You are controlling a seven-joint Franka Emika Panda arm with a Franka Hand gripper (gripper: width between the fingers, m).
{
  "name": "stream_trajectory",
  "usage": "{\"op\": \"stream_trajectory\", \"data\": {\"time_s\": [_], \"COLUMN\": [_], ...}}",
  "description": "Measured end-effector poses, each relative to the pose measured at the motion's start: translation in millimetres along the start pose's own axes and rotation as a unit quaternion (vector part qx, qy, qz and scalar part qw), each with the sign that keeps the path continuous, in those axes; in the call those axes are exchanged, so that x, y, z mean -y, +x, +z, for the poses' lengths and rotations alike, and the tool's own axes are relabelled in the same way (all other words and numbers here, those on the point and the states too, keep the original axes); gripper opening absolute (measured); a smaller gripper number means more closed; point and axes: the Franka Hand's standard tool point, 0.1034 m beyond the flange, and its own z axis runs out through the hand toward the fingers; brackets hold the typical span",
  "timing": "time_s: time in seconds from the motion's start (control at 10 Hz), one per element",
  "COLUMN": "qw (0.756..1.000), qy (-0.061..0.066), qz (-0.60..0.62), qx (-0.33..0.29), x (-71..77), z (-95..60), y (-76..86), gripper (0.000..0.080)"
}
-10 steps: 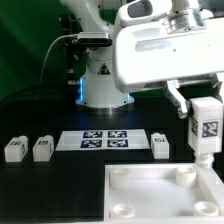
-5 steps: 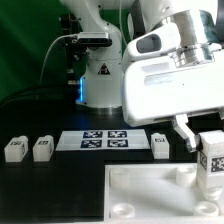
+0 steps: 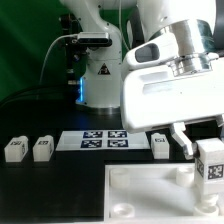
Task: Assemble one leg
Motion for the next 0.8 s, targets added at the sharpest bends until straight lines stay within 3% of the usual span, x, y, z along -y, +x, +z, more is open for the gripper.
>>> {"op": "stream_trajectory", "data": {"time_s": [0.5, 0.8], "qw": [1.0, 0.999], "qy": [-0.004, -0.026], "qz": [-0.002, 0.017], "qx": [-0.019, -0.028], "x": [-4.0, -0.9], "z": [13.3, 12.6], "y": [-14.6, -17.3], "gripper": [0.0294, 0.0294]}}
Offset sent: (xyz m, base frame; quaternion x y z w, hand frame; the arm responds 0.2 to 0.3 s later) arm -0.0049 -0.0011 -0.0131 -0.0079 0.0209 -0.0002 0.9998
